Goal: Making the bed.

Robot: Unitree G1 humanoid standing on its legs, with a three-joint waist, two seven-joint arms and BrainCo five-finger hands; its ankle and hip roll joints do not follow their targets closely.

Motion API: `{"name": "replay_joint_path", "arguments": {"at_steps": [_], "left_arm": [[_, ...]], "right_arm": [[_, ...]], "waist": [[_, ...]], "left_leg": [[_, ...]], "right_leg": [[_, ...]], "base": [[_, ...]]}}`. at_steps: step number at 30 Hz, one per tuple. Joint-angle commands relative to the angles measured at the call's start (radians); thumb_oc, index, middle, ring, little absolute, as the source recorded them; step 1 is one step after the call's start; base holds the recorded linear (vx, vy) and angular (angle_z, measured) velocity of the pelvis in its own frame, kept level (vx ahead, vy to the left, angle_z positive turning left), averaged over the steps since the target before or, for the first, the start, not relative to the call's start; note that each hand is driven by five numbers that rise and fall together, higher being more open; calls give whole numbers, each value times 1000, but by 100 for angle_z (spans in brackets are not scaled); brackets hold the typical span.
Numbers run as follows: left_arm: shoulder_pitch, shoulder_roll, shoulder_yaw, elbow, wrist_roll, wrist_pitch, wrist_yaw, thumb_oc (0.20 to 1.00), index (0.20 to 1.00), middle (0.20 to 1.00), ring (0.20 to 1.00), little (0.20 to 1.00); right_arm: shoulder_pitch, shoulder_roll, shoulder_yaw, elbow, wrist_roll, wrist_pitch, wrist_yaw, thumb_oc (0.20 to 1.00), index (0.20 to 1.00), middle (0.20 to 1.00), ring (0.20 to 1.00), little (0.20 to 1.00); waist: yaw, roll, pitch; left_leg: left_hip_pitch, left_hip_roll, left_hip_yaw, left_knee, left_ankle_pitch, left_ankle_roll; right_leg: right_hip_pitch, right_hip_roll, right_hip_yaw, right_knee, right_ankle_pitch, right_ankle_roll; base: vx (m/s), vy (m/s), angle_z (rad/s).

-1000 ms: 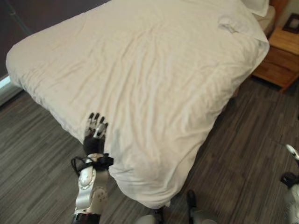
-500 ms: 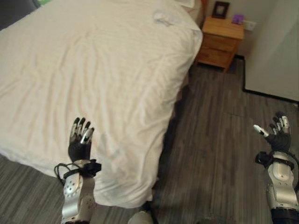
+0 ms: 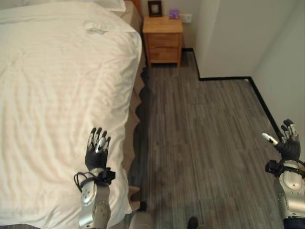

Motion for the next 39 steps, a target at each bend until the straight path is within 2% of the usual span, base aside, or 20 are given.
{"name": "replay_joint_path", "arguments": {"at_steps": [1,3,6,10,11,12,14,15,17,18,19,23,24,27,30,33,34,35,37,39], "left_arm": [[-56,61,-22,-26,-5,-37,-20,1000,1000,1000,1000,1000],[-70,68,-45,-33,10,-37,-20,1000,1000,1000,1000,1000],[-61,75,-36,-38,13,-38,-20,1000,1000,1000,1000,1000],[-45,76,-13,-27,22,-38,-16,1000,1000,1000,1000,1000],[-45,75,-11,-23,26,-36,-13,1000,1000,1000,1000,1000],[-43,71,-5,-9,22,-35,-11,1000,1000,1000,1000,1000],[-65,75,-21,-6,24,-37,1,1000,1000,1000,1000,1000],[-99,74,-51,-11,34,-41,5,1000,1000,1000,1000,1000],[-111,74,-56,-18,45,-48,7,1000,1000,1000,1000,1000],[-114,74,-55,-15,49,-54,19,1000,1000,1000,1000,1000],[-114,74,-58,-17,47,-49,13,1000,1000,1000,1000,1000],[-106,58,-45,21,27,-49,19,1000,1000,1000,1000,1000],[-104,51,-44,34,23,-45,11,1000,1000,1000,1000,1000],[-112,45,-51,39,20,-45,13,1000,1000,1000,1000,1000],[-104,35,-61,41,11,-38,6,1000,1000,1000,1000,1000],[-75,50,-53,42,78,-37,30,1000,1000,1000,1000,1000],[-63,66,-39,39,137,-35,56,1000,1000,1000,1000,1000],[-37,119,-7,19,300,-19,97,1000,1000,1000,1000,1000],[-22,142,10,-4,359,-10,112,1000,1000,1000,1000,1000],[-24,147,20,-18,352,-16,111,1000,1000,1000,1000,1000]], "right_arm": [[-20,-17,-20,-64,19,-45,14,1000,1000,1000,1000,1000],[-31,17,-11,-37,36,-48,-2,1000,1000,1000,1000,1000],[-28,50,11,-29,62,-48,18,1000,1000,1000,1000,1000],[-27,50,56,-25,43,-34,52,1000,1000,1000,1000,1000],[-24,49,58,-23,44,-30,58,1000,1000,1000,1000,1000],[-16,54,58,-34,38,-28,71,1000,1000,1000,1000,1000],[-4,56,57,-38,32,-26,68,1000,1000,1000,1000,1000],[22,59,51,-31,18,-24,63,1000,1000,1000,1000,1000],[31,63,50,-31,14,-27,65,1000,1000,1000,1000,1000],[30,58,57,-21,13,-34,68,1000,1000,1000,1000,1000],[35,56,63,-26,17,-27,72,1000,1000,1000,1000,1000],[18,55,85,-22,66,-35,89,1000,1000,1000,1000,1000],[22,44,73,-19,74,-38,93,1000,1000,1000,1000,1000],[27,29,61,-12,83,-38,89,1000,1000,1000,1000,1000],[33,23,39,-16,94,-35,84,1000,1000,1000,1000,1000],[30,29,28,-24,80,-39,70,1000,1000,1000,1000,1000],[26,42,28,-25,92,-42,65,1000,1000,1000,1000,1000],[31,60,31,-29,98,-40,73,1000,1000,1000,1000,1000],[40,61,35,-37,83,-32,79,1000,1000,1000,1000,1000],[41,58,45,-59,67,-20,90,1000,1000,1000,1000,1000]], "waist": [[-6,20,-12],[-21,27,-10],[-13,24,-8],[2,22,-14],[3,24,-14],[-3,33,-8],[-25,38,1],[-56,42,-2],[-52,37,-10],[-50,30,-14],[-46,26,-18],[-30,11,-36],[-29,1,-34],[-35,-3,-30],[-42,-1,-38],[-40,11,-62],[-41,15,-71],[-38,24,-78],[-37,24,-79],[-38,25,-79]], "left_leg": [[21,-104,10,-18,-110,81],[41,-119,17,-41,-117,102],[51,-126,26,-55,-116,111],[62,-141,34,-90,-110,129],[66,-145,33,-95,-109,134],[82,-149,30,-108,-107,149],[88,-152,14,-112,-99,153],[99,-154,-18,-113,-99,154],[106,-148,-10,-110,-106,148],[110,-143,-16,-107,-112,141],[103,-144,-34,-92,-111,136],[114,-125,-42,-105,-96,105],[102,-115,-41,-68,-100,86],[76,-107,-42,-20,-87,67],[59,-104,-7,-44,-83,73],[81,-119,-5,-101,-84,88],[91,-124,-5,-115,-85,93],[105,-131,-3,-128,-86,99],[110,-134,1,-131,-89,102],[115,-136,6,-135,-92,106]], "right_leg": [[-54,38,61,48,-6,17],[-79,31,90,76,-2,26],[-95,27,115,81,9,34],[-109,20,130,85,13,46],[-120,19,133,113,9,50],[-164,19,137,220,22,64],[-211,37,199,315,31,71],[-223,87,289,329,17,59],[-210,74,260,281,2,46],[-197,68,232,207,13,42],[-180,67,230,184,0,41],[-117,79,204,92,16,20],[-94,74,178,73,17,12],[-80,70,151,68,18,5],[-64,59,123,49,16,10],[-61,67,140,22,26,12],[-58,69,152,11,29,13],[-55,70,165,0,32,13],[-52,68,171,-1,32,14],[-54,67,179,1,31,15]], "base": [[-59,202,5],[-49,226,-12],[-15,113,-37],[11,109,-25],[10,153,-4],[-11,135,-5],[12,72,-11],[84,-7,15],[93,-121,99],[66,-199,63],[68,-198,-3],[86,-204,33],[73,-198,21],[27,-118,47],[43,-31,59],[93,31,22],[120,86,-19],[94,72,-31],[60,58,-34],[40,62,-21]]}}
